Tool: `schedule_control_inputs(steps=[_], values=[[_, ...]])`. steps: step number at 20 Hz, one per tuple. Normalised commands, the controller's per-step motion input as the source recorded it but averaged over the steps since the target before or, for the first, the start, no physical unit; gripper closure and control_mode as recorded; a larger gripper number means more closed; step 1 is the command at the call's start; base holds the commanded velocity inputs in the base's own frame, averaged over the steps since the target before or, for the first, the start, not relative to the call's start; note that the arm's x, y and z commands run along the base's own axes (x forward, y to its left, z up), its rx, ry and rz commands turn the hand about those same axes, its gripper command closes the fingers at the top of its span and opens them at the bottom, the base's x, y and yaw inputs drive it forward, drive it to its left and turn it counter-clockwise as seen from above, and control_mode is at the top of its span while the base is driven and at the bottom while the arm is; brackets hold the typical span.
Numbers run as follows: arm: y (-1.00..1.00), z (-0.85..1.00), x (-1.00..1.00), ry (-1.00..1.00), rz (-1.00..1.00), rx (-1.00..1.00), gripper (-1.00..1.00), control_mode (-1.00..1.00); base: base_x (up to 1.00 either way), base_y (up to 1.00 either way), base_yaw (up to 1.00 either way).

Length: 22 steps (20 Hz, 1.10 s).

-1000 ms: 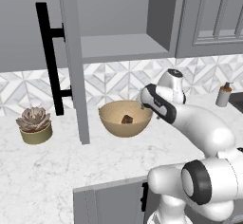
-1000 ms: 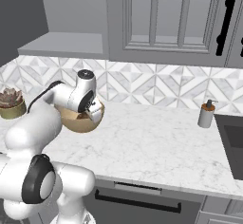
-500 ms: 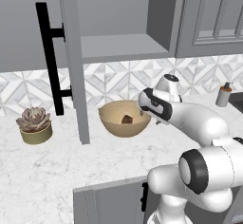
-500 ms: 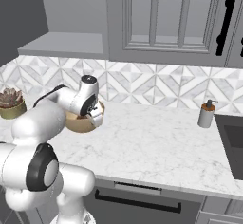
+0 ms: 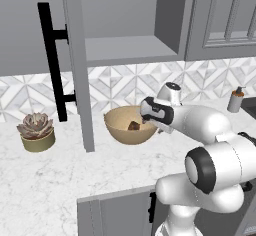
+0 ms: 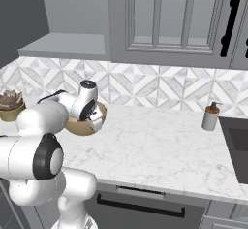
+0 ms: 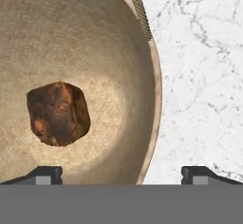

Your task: Open the cabinet, pick up the bread from the cabinet and place it in the basket. Then move the basket to the dining counter.

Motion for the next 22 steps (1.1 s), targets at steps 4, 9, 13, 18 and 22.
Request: schedule_control_inputs(steps=[4,9,13,18,22], values=[[0.15,-0.22,0.01,0.0,0.0,0.0,-1.0,-1.0,0.0,0.0,0.0],[0.24,-0.27,0.0,0.0,0.0,0.0,1.0,-1.0,0.0,0.0,0.0],[0.43,-0.53,0.0,0.06,0.0,-0.01,1.0,-1.0,0.0,0.0,0.0],[0.12,-0.3,-0.12,0.11,0.0,-0.01,1.0,-1.0,0.0,0.0,0.0],[-0.01,-0.04,-0.43,0.0,-0.02,0.0,1.0,-1.0,0.0,0.0,0.0]])
